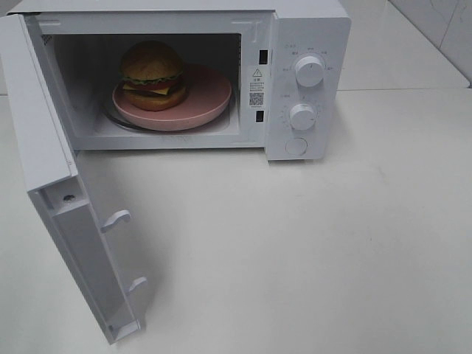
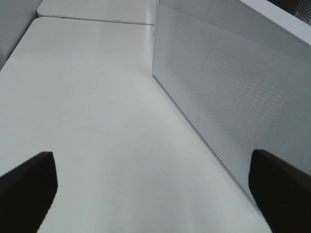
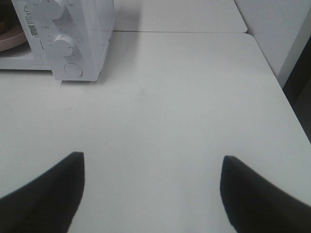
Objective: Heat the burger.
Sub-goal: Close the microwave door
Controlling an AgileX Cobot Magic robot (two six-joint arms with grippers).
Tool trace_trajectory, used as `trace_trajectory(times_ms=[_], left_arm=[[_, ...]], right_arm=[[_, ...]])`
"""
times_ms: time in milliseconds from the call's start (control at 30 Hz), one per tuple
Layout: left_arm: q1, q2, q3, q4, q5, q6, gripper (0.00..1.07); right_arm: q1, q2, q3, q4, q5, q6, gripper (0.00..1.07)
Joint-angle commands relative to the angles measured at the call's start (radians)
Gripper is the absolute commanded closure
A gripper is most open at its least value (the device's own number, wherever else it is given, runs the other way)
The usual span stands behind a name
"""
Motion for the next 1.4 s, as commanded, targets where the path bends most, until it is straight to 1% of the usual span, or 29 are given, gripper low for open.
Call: trace_trajectory(times_ms=[33,1200,1400], left_arm=[[0.004,-0.005,0.003,-0.001,-0.006,-0.007,0.06],[0.004,-0.005,0.003,-0.003,-0.007,-0.007,0.06],[0.004,0.026,-0.018,-0.009,-0.038,-0.007,0.06]], right_arm=[[-0.006,-0.025,0.002,0.002,-0.005,-0.010,0.34],[-0.004,-0.025,0.002,0.002,-0.006,-0.010,0.34],[-0.004,-0.025,0.002,0.002,-0.006,-0.010,0.34]])
